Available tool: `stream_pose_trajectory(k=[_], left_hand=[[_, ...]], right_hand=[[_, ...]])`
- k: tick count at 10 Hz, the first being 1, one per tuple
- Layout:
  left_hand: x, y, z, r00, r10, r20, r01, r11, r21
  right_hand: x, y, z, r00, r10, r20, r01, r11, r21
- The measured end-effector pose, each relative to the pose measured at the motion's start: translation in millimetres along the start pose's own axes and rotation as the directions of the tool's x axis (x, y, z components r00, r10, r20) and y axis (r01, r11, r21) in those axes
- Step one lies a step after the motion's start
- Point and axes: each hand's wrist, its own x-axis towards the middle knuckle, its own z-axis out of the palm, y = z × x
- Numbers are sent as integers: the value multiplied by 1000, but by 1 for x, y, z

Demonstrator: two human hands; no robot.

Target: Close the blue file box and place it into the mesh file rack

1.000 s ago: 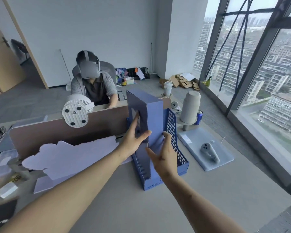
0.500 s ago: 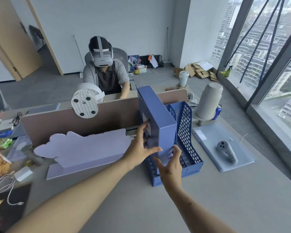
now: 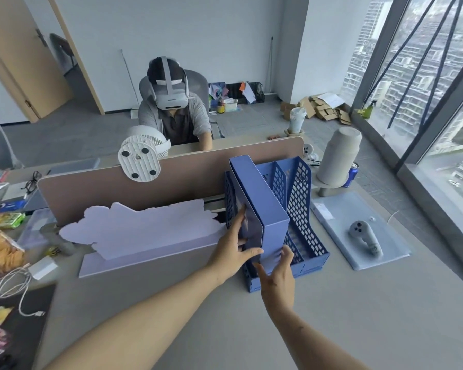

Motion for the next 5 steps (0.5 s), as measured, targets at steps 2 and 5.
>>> stream_pose_trajectory(k=[2,5], left_hand=[[-4,3,-3,1000,-24,19,24,999,37],[-47,-9,-38,994,14,-110,8,980,198]], right_hand=[[10,5,-16,992,-87,94,99,985,-138],[43,-65,-128,891,-302,-340,323,946,5]])
